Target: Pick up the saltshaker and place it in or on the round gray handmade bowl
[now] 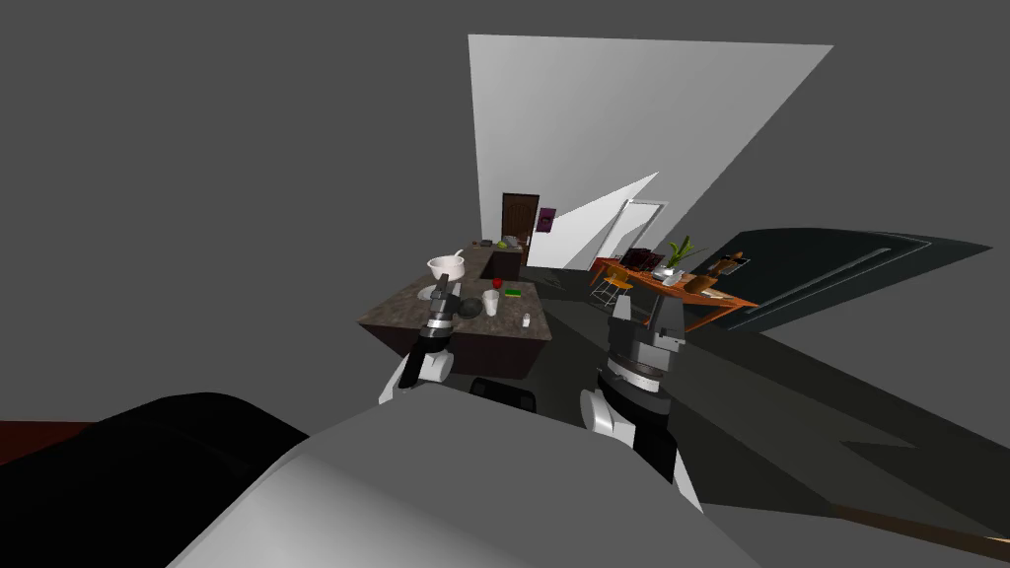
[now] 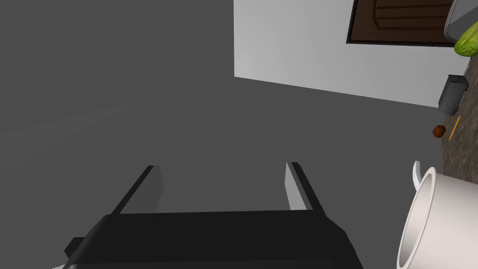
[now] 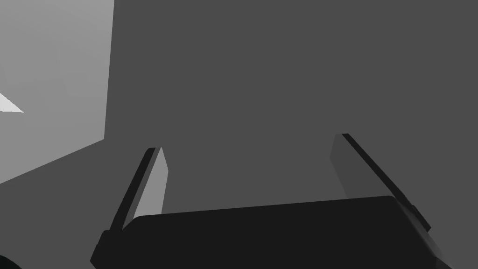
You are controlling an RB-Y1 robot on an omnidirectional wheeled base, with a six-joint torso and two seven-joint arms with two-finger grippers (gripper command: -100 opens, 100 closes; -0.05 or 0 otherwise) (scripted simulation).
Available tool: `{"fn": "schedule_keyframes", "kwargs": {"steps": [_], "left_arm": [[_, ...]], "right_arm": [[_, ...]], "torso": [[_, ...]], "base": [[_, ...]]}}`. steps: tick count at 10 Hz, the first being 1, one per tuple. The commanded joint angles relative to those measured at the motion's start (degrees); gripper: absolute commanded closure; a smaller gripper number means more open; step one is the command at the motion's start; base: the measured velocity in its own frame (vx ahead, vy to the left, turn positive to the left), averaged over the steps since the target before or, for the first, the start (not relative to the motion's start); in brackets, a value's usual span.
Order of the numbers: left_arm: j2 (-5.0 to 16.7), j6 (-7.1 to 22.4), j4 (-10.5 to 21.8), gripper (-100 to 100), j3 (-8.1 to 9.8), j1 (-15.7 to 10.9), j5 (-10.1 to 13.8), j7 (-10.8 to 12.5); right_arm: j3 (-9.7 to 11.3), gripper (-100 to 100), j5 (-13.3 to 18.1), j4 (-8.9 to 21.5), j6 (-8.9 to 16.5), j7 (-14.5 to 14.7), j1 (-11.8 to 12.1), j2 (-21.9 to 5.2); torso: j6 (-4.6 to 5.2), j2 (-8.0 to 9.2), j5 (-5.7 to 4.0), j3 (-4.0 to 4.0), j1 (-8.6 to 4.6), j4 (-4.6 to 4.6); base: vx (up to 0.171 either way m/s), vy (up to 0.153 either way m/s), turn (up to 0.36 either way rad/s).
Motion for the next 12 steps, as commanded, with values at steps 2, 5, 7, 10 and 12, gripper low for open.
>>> {"fn": "schedule_keyframes", "kwargs": {"steps": [2, 5, 7, 10, 12], "left_arm": [[3.2, 0.0, 2.1, -100, 0.69, -0.3, -1.7, -1.4], [5.6, 0.1, 5.5, -100, 2.06, -0.6, -4.8, -3.7], [6.3, 0.1, 7.6, -100, 2.96, -0.9, -6.7, -5.0], [7.1, 0.2, 10.8, -100, 4.46, -1.2, -9.9, -7.3], [7.5, 0.3, 13.0, -100, 5.47, -1.4, -12.0, -8.8]], "right_arm": [[0.0, 0, 0.0, 0.0, 0.0, 0.0, 0.0, 0.0], [0.0, 0, 0.0, 0.0, 0.0, 0.0, 0.0, 0.0], [0.0, 0, 0.0, 0.0, 0.0, 0.0, 0.0, 0.0], [0.0, 0, 0.0, 0.0, 0.0, 0.0, 0.0, 0.0], [0.0, 0, 0.0, 0.0, 0.0, 0.0, 0.0, 0.0]], "torso": [[0.00, -0.03, -0.02, -0.01, -0.12, -0.01], [0.00, -0.04, -0.16, -0.03, -0.76, -0.01], [0.01, 0.03, -0.16, 0.02, -0.69, 0.01], [0.00, 0.02, -0.16, 0.01, -0.68, 0.00], [0.00, 0.11, -0.13, 0.06, -0.55, 0.03]], "base": [[0.012, -0.072, 0.018], [0.002, -0.186, 0.043], [-0.001, -0.166, 0.030], [-0.018, -0.171, 0.044], [-0.027, -0.152, 0.038]]}}
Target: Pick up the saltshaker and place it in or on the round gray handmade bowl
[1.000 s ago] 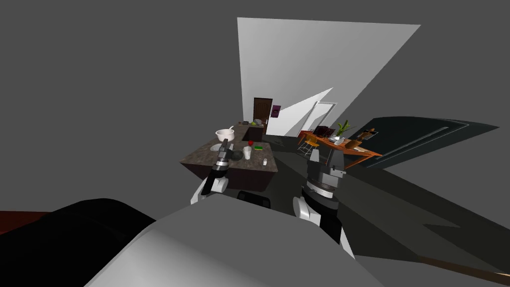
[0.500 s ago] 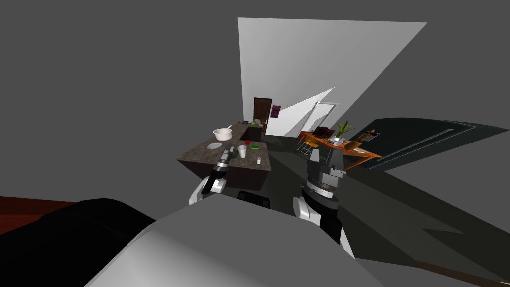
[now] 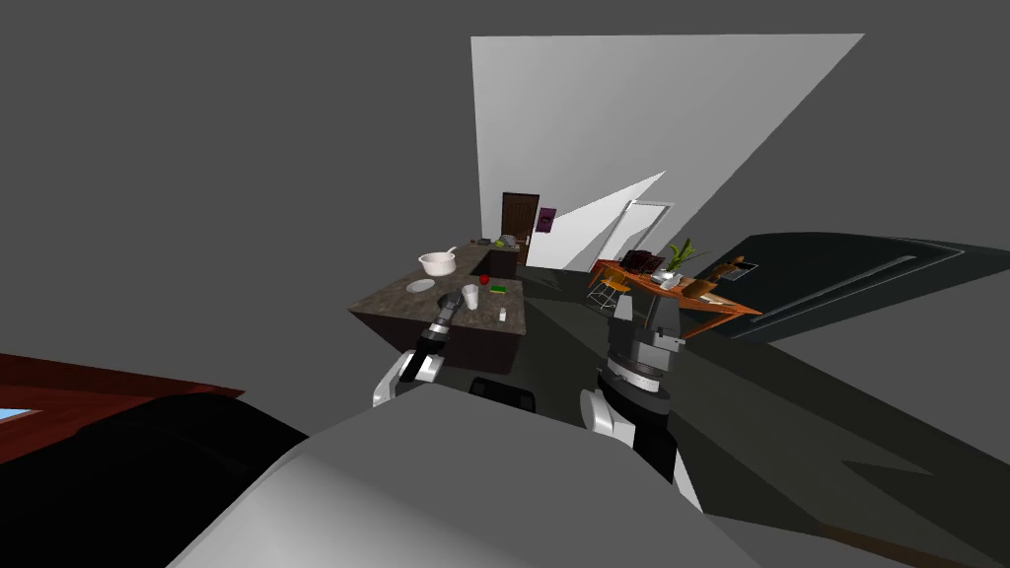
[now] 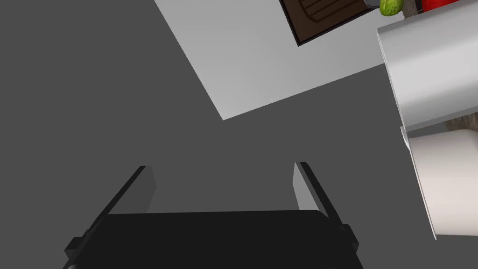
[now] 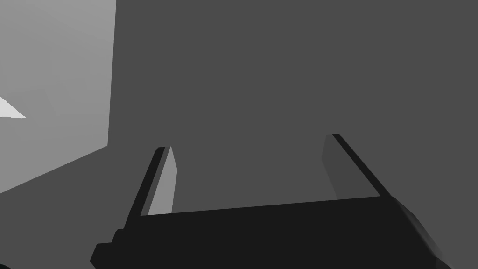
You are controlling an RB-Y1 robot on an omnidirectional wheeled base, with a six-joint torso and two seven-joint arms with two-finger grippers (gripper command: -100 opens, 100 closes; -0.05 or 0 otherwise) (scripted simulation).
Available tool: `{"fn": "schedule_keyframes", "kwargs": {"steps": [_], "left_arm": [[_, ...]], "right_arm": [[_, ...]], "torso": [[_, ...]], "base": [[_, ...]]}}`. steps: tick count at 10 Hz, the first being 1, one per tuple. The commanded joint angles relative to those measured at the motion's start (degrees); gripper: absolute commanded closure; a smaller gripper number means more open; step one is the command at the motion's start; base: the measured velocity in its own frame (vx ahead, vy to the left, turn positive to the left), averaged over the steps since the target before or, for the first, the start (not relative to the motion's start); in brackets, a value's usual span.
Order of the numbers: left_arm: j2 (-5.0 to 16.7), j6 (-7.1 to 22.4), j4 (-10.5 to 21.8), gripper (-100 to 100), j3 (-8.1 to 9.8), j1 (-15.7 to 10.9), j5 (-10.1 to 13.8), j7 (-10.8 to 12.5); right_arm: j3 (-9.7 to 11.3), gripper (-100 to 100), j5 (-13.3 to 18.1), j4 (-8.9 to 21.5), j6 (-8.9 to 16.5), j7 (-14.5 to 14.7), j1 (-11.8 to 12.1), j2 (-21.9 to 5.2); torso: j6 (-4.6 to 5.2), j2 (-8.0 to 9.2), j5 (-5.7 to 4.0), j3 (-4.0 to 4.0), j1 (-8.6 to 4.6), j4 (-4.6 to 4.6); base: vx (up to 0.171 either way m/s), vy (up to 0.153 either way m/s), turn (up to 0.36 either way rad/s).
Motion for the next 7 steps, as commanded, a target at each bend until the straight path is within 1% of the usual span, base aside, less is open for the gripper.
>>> {"fn": "schedule_keyframes", "kwargs": {"steps": [1, 5, 7], "left_arm": [[0.3, 0.2, 1.8, -100, 0.70, -0.3, -1.8, -1.5], [1.2, -0.1, 6.7, -100, 2.16, -1.0, -5.7, -5.1], [1.7, -0.4, 9.3, -100, 2.58, -1.4, -7.3, -7.0]], "right_arm": [[0.0, 0, 0.0, 0.0, 0.0, 0.0, 0.0, 0.0], [0.0, 0, 0.0, 0.0, 0.0, 0.0, 0.0, 0.0], [0.0, 0, 0.0, 0.0, 0.0, 0.0, 0.0, 0.0]], "torso": [[0.00, 0.00, 0.00, 0.00, 0.00, 0.00], [0.01, -0.04, 0.00, -0.02, 0.05, -0.01], [0.00, -0.05, 0.01, -0.03, 0.12, -0.01]], "base": [[-0.008, -0.178, 0.035], [-0.014, -0.156, 0.014], [-0.002, -0.124, -0.013]]}}
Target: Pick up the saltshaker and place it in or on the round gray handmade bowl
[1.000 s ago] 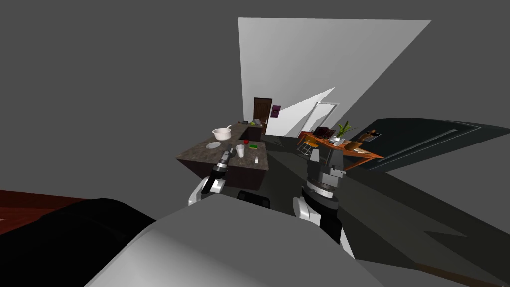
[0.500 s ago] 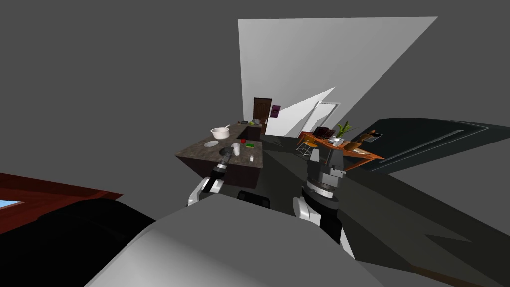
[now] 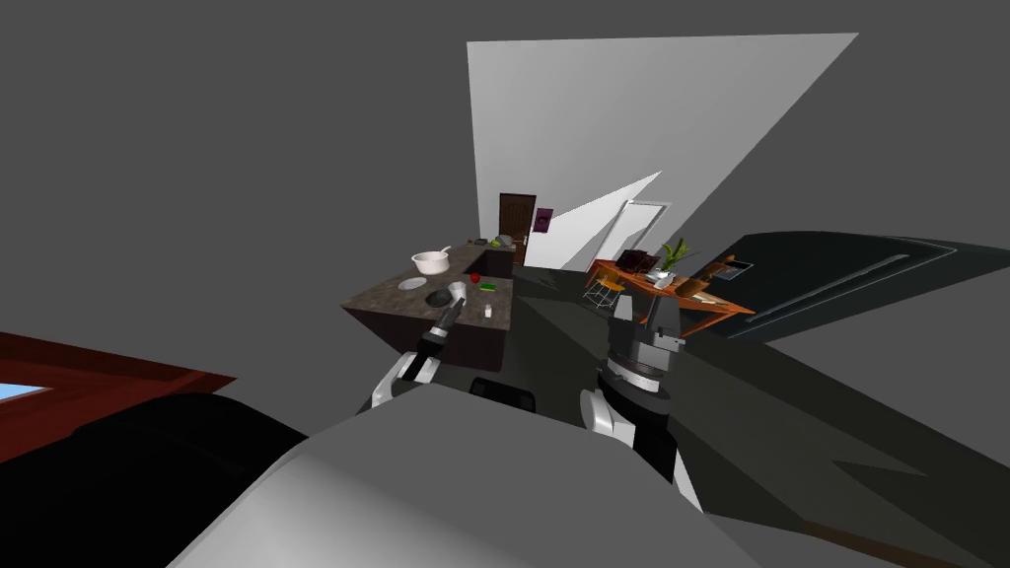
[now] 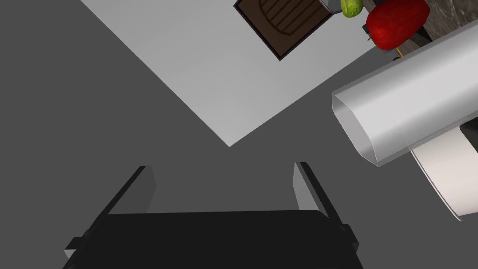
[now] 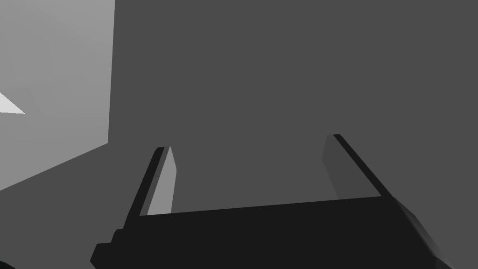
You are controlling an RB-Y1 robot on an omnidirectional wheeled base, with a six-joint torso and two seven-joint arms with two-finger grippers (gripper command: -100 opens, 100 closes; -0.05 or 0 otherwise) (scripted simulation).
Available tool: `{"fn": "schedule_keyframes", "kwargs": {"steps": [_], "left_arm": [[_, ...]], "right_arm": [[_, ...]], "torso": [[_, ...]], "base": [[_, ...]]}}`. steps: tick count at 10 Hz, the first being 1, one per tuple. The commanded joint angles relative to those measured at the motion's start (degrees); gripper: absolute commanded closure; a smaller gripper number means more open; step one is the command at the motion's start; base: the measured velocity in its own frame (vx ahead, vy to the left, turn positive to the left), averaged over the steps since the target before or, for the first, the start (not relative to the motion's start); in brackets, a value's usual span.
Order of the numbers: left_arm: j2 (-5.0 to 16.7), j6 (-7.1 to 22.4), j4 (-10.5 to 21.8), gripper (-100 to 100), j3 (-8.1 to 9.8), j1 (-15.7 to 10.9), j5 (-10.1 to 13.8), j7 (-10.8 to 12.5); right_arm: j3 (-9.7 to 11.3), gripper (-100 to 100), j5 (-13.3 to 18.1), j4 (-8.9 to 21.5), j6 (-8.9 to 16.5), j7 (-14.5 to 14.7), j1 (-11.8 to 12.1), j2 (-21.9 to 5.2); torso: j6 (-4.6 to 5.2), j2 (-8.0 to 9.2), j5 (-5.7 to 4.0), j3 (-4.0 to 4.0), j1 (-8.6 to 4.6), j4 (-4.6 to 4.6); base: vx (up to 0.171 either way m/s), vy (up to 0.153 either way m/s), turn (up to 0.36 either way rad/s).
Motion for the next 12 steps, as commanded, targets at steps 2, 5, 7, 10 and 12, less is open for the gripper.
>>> {"fn": "schedule_keyframes", "kwargs": {"steps": [2, 5, 7, 10, 12], "left_arm": [[0.6, -0.9, 4.1, -100, 0.40, -0.8, -1.9, -2.8], [1.5, -1.8, 8.4, -100, 0.29, -1.7, -3.5, -6.0], [2.1, -2.5, 11.2, -100, 0.02, -2.3, -4.4, -8.1], [2.8, -3.5, 15.3, -100, -0.48, -3.2, -5.5, -11.1], [3.3, -4.1, 17.8, -100, -0.81, -3.8, -6.2, -12.9]], "right_arm": [[0.0, 0, 0.0, 0.0, 0.0, 0.0, 0.0, 0.0], [0.0, 0, 0.0, 0.0, 0.0, 0.0, 0.0, 0.0], [0.0, 0, 0.0, 0.0, 0.0, 0.0, 0.0, 0.0], [0.0, 0, 0.0, 0.0, 0.0, 0.0, 0.0, 0.0], [0.0, 0, 0.0, 0.0, 0.0, 0.0, 0.0, 0.0]], "torso": [[0.00, -0.01, 0.01, -0.01, 0.03, -0.01], [-0.01, -0.11, 0.05, -0.07, 0.24, -0.03], [-0.01, -0.13, 0.05, -0.07, 0.25, -0.03], [-0.01, -0.14, 0.06, -0.08, 0.31, -0.03], [-0.01, -0.19, 0.08, -0.11, 0.39, -0.04]], "base": [[0.013, -0.105, -0.034], [0.032, -0.064, -0.056], [0.038, -0.057, -0.064], [0.041, -0.041, -0.077], [0.052, -0.020, -0.069]]}}
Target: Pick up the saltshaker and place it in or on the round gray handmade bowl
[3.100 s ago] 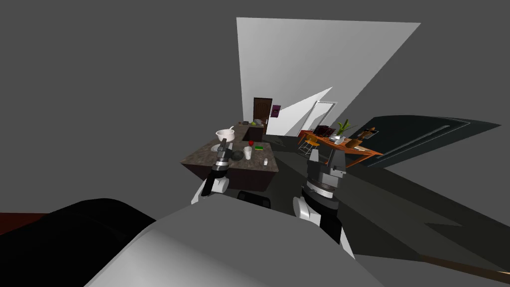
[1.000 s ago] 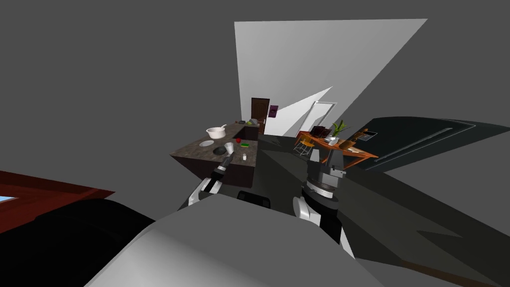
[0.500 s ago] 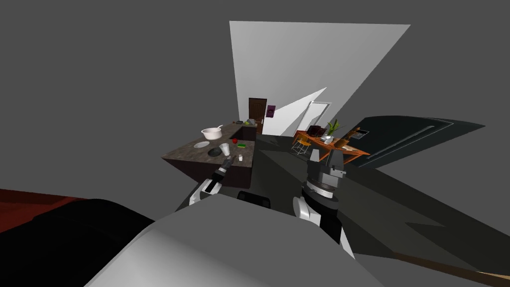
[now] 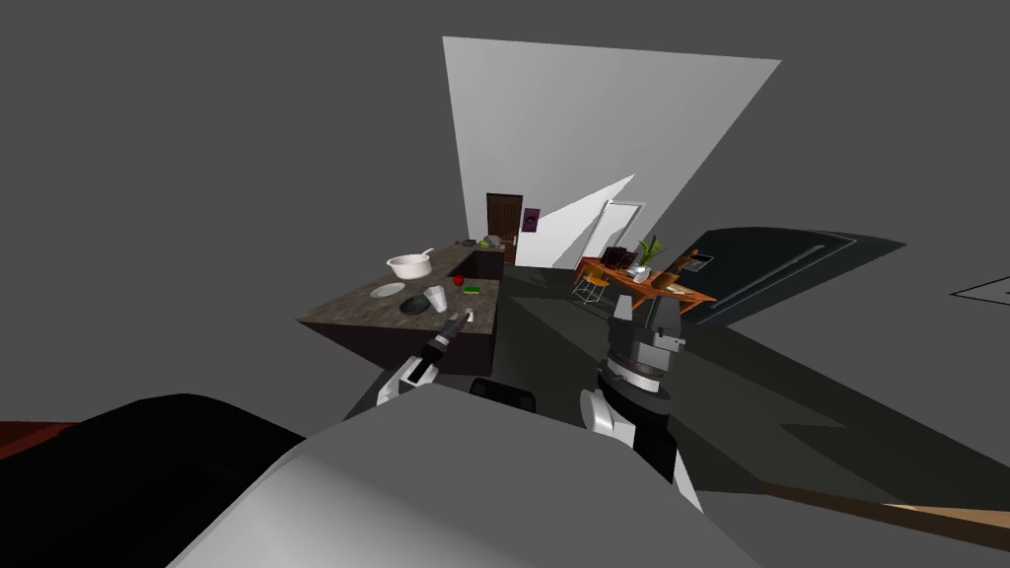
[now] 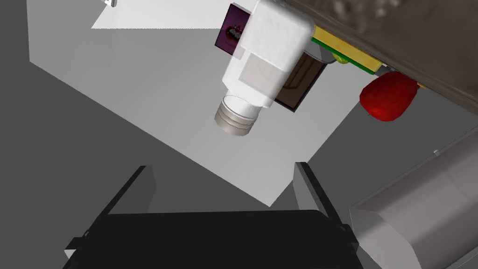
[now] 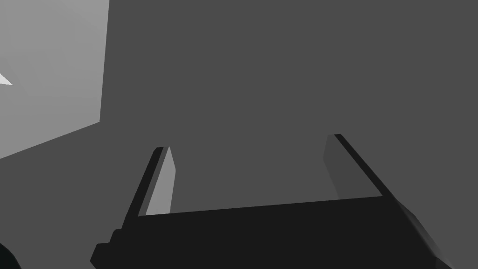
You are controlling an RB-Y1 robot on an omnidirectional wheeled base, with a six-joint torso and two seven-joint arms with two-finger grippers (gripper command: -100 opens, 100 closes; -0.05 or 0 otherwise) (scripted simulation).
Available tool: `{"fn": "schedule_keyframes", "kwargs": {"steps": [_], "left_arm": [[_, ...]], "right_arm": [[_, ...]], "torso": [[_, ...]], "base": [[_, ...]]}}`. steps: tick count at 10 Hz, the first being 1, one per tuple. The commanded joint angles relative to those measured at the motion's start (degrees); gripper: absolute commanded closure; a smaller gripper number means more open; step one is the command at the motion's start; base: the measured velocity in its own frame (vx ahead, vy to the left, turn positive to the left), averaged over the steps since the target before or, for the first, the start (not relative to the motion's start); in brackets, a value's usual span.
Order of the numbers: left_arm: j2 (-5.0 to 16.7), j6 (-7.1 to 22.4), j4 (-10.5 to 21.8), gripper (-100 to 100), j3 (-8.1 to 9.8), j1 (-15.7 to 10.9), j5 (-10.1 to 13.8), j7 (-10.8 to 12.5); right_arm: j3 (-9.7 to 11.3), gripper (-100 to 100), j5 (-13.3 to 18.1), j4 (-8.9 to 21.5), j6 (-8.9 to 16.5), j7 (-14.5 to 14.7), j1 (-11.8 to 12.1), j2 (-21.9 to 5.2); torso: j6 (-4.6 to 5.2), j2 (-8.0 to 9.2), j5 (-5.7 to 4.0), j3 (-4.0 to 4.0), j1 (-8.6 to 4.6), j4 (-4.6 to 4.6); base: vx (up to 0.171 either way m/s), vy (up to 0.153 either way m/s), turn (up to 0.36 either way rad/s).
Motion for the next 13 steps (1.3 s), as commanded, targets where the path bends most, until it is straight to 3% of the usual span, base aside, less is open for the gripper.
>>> {"fn": "schedule_keyframes", "kwargs": {"steps": [1, 5, 6, 7, 8, 9, 13], "left_arm": [[0.5, -0.4, 1.9, -100, -0.25, -0.4, -0.5, -1.5], [1.9, -1.5, 6.8, -100, -0.63, -1.4, -1.9, -4.8], [1.7, -1.3, 6.0, -100, -0.57, -1.3, -1.6, -4.2], [1.7, -1.4, 6.2, 0, -0.58, -1.3, -1.7, -4.4], [1.7, -1.3, 6.1, -100, -0.57, -1.3, -1.7, -4.4], [1.7, -1.4, 6.1, 100, -0.58, -1.3, -1.7, -4.4], [1.7, -1.4, 6.1, 100, -0.56, -1.3, -1.7, -4.5]], "right_arm": [[0.0, 0, 0.0, 0.0, 0.0, 0.0, 0.0, 0.0], [0.0, 0, 0.0, 0.0, 0.0, 0.0, 0.0, 0.0], [0.0, 0, 0.0, 0.0, 0.0, 0.0, 0.0, 0.0], [0.0, 0, 0.0, 0.0, 0.0, 0.0, 0.0, 0.0], [0.0, 0, 0.0, 0.0, 0.0, 0.0, 0.0, 0.0], [0.0, 0, 0.0, 0.0, 0.0, 0.0, 0.0, 0.0], [0.0, 0, 0.0, 0.0, 0.0, 0.0, 0.0, 0.0]], "torso": [[0.00, 0.00, 0.00, 0.00, 0.00, 0.00], [0.00, -0.03, 0.01, -0.02, 0.03, 0.00], [-0.01, -0.06, 0.01, -0.03, 0.05, -0.01], [-0.01, 0.05, 0.01, 0.02, 0.06, 0.01], [-0.01, 0.14, 0.01, 0.08, 0.06, 0.03], [-0.01, 0.18, 0.01, 0.10, 0.06, 0.04], [-0.02, 0.19, 0.06, 0.10, 0.10, 0.03]], "base": [[0.044, -0.015, -0.050], [0.055, -0.010, -0.052], [0.030, 0.000, -0.004], [0.006, 0.000, 0.001], [0.000, 0.000, 0.000], [0.000, 0.000, 0.000], [0.000, 0.000, 0.000]]}}
